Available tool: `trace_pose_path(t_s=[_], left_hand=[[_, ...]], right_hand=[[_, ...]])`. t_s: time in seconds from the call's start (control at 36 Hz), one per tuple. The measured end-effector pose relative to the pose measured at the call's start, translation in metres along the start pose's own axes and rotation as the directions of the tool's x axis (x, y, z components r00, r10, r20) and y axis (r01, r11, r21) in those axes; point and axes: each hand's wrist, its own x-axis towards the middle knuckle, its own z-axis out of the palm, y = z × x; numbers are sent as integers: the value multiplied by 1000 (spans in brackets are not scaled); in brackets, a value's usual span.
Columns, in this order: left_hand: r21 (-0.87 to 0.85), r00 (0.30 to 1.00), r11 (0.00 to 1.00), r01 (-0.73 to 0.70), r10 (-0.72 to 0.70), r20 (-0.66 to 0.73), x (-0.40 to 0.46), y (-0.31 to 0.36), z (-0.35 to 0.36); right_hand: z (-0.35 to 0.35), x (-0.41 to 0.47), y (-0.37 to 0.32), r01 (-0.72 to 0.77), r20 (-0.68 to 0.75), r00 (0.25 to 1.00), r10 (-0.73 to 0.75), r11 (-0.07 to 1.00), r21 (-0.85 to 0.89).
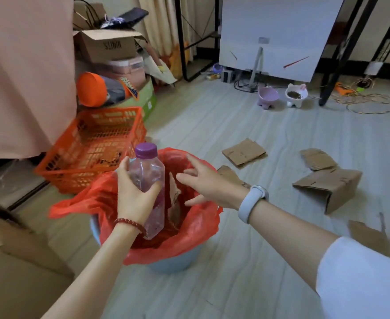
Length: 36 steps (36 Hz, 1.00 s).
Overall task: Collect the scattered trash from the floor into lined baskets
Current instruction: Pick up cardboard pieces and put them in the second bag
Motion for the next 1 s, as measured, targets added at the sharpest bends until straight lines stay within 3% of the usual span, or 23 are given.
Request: trace_pose_path(t_s=[0.14, 0.25, 0.33, 0.42, 0.47, 0.56, 0.64, 0.72, 0.81, 0.89, 1.0], left_hand=[[82, 999, 996, 33, -31, -25, -9, 0, 23], [211, 983, 962, -172, 182, -26, -26, 26, 62], [221, 939, 913, -343, 334, 78, -46, 51, 107], [202, 848, 837, -508, 445, 289, -73, 69, 162], [216, 764, 800, -560, 397, 508, -92, 75, 199], [284, 592, 736, -614, 191, 783, -118, 65, 258], [359, 468, 735, -575, -64, 881, -145, 45, 308], [427, 373, 726, -539, -249, 894, -177, 19, 350], [456, 332, 724, -517, -321, 887, -210, -5, 379], [467, 327, 701, -538, -338, 883, -235, -20, 395], [497, 410, 592, -635, -288, 866, -251, -31, 401]], right_hand=[[-34, -15, 12, 67, -174, 982, -68, 998, -12], [-90, -39, 30, 80, -332, 938, -98, 995, -66], [-143, -62, 57, 12, -447, 892, -68, 992, -126], [-196, -89, 96, -118, -561, 828, 5, 979, -165], [-228, -112, 124, -199, -649, 761, -14, 947, -254], [-269, -152, 167, -373, -762, 641, -96, 828, -419], [-295, -180, 207, -481, -834, 542, -106, 774, -411], [-311, -192, 243, -584, -862, 507, 27, 746, -320], [-320, -191, 274, -617, -816, 546, 192, 750, -236], [-323, -185, 303, -614, -789, 562, 248, 765, -197], [-322, -180, 327, -610, -799, 564, 209, 757, -233]])
